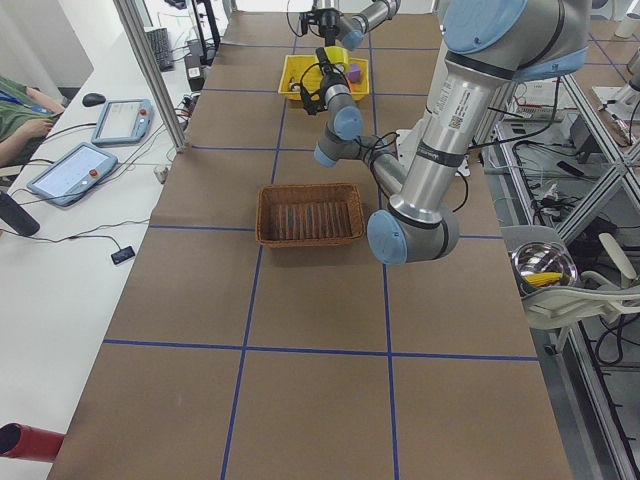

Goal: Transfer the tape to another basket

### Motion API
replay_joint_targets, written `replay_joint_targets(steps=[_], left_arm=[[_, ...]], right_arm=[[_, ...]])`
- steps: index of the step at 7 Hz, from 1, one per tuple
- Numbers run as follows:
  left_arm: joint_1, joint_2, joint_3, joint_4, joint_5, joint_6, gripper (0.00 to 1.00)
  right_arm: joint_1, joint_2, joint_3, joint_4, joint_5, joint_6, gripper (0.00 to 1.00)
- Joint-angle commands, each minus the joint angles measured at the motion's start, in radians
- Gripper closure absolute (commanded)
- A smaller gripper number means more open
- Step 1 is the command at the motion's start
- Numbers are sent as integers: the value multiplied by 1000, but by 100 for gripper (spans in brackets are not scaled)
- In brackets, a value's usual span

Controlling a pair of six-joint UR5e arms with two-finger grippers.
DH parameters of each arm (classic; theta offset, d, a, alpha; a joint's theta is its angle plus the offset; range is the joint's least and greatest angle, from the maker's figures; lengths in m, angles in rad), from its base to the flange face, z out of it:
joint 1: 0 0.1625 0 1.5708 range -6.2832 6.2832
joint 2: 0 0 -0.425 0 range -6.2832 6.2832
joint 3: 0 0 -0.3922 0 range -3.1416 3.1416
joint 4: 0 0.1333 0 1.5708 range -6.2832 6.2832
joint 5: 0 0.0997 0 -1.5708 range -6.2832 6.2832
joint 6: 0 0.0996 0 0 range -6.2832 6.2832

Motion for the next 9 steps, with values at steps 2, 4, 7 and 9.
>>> replay_joint_targets(steps=[2, 4, 7, 9], left_arm=[[20, -6, -1, 1, 2, 1, 8], [22, -4, -1, 1, 3, 4, 19], [29, -1, -3, -5, 0, 9, 64], [32, 14, -29, -5, -3, 15, 100]], right_arm=[[-48, 0, -1, 22, -49, 1, 100], [-53, 0, -5, 33, -49, 1, 100], [-53, -1, -7, 33, -76, 22, 0], [-54, -1, -5, 33, -95, 34, 0]])
